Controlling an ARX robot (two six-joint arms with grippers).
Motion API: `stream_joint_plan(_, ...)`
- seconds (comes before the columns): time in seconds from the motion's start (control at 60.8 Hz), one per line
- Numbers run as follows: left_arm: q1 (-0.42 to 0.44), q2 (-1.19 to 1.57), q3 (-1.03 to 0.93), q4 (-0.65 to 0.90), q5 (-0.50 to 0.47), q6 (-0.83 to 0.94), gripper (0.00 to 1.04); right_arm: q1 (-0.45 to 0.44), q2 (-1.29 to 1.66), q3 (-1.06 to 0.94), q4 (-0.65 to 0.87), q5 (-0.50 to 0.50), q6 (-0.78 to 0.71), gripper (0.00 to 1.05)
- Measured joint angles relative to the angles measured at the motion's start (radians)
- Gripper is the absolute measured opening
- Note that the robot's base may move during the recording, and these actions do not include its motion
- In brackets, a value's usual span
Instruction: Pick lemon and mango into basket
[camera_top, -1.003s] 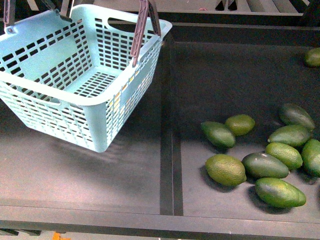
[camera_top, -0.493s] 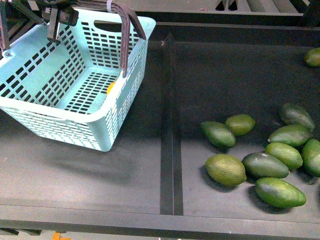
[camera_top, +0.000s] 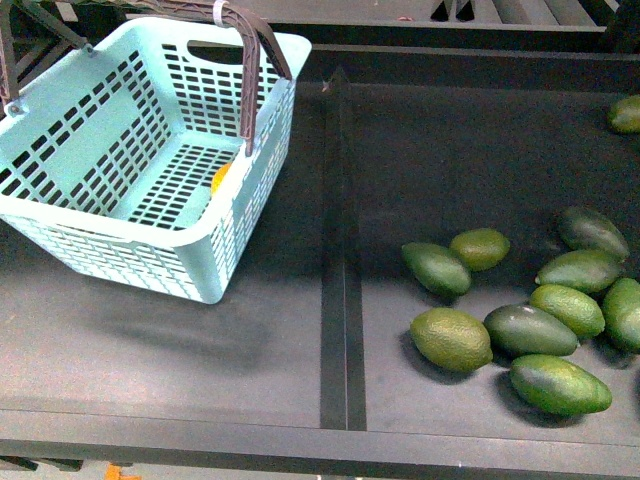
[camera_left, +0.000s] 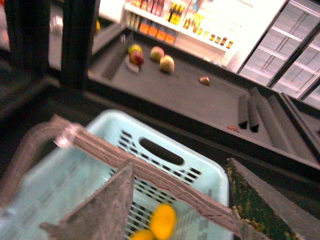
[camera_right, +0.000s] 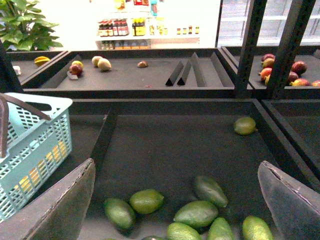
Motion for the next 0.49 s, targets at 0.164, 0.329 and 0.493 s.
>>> stream_joint_plan(0.164, 0.029, -0.161, -0.248, 0.122, 0.024, 0.232, 0.16, 0.000, 0.000, 0.000, 0.000, 0.000, 0.000, 0.96)
stream_joint_plan(0.329, 0.048, -0.312, -0.434, 0.140, 0.047, 0.273, 0.03, 0.000, 0.000, 0.000, 0.000, 0.000, 0.000, 0.96)
stream_joint_plan(0.493, 0.103, -0.396, -0.571, 0.195, 0.092, 0.279, 0.03, 0.000, 0.000, 0.000, 0.000, 0.000, 0.000, 0.96)
